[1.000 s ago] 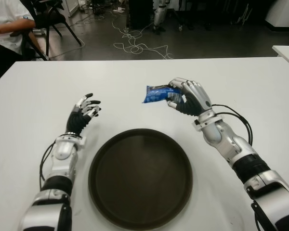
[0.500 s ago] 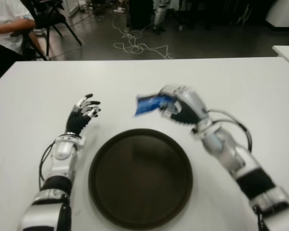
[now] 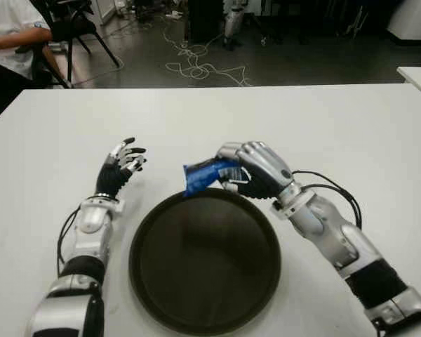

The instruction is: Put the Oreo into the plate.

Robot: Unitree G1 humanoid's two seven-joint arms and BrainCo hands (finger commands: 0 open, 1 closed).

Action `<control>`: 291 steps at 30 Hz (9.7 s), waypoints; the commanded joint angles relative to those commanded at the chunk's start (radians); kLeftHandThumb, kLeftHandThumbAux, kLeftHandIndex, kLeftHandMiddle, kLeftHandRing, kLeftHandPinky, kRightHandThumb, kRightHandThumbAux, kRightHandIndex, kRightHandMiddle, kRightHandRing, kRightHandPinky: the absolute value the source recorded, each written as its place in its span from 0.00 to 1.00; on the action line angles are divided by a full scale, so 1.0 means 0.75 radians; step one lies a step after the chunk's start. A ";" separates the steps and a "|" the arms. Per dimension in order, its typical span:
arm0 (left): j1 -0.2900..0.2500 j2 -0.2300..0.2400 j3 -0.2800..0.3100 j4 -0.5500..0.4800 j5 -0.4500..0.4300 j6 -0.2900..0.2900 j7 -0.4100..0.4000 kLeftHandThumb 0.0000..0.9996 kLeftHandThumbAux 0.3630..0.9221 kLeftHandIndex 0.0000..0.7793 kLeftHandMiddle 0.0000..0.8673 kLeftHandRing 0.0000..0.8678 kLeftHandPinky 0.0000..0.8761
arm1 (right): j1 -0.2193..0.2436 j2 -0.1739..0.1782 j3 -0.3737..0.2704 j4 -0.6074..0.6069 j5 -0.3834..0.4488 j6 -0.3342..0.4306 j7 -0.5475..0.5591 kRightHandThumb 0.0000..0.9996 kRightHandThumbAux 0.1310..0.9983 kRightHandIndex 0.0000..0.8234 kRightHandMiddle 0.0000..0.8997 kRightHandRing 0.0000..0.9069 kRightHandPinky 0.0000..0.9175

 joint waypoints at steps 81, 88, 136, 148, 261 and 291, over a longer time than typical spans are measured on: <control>0.005 -0.010 -0.019 -0.023 0.015 0.013 0.035 0.31 0.48 0.20 0.36 0.39 0.43 | -0.097 -0.062 0.090 0.169 -0.145 -0.134 0.168 0.00 0.70 0.02 0.01 0.03 0.06; 0.003 -0.010 -0.021 -0.026 0.011 0.032 0.033 0.29 0.49 0.19 0.35 0.39 0.43 | -0.106 -0.060 0.092 0.184 -0.163 -0.106 0.159 0.00 0.72 0.02 0.01 0.01 0.05; 0.001 -0.018 -0.019 -0.020 0.009 0.035 0.031 0.29 0.46 0.19 0.35 0.39 0.42 | -0.291 -0.064 0.104 0.526 -0.160 -0.078 0.067 0.00 0.71 0.03 0.01 0.00 0.02; -0.008 -0.011 -0.023 -0.001 0.023 0.021 0.039 0.27 0.46 0.20 0.36 0.40 0.42 | -0.621 -0.014 0.026 1.257 -0.074 -0.101 -0.234 0.00 0.69 0.07 0.07 0.06 0.06; -0.049 -0.008 0.011 0.080 -0.017 0.020 -0.010 0.28 0.45 0.19 0.35 0.39 0.42 | -0.823 0.271 -0.942 1.690 1.073 0.534 0.150 0.00 0.82 0.23 0.27 0.33 0.41; -0.044 -0.005 0.020 0.065 -0.021 0.040 -0.022 0.27 0.48 0.20 0.35 0.39 0.42 | -0.784 0.296 -0.833 1.694 0.979 0.451 0.116 0.00 0.81 0.23 0.32 0.37 0.42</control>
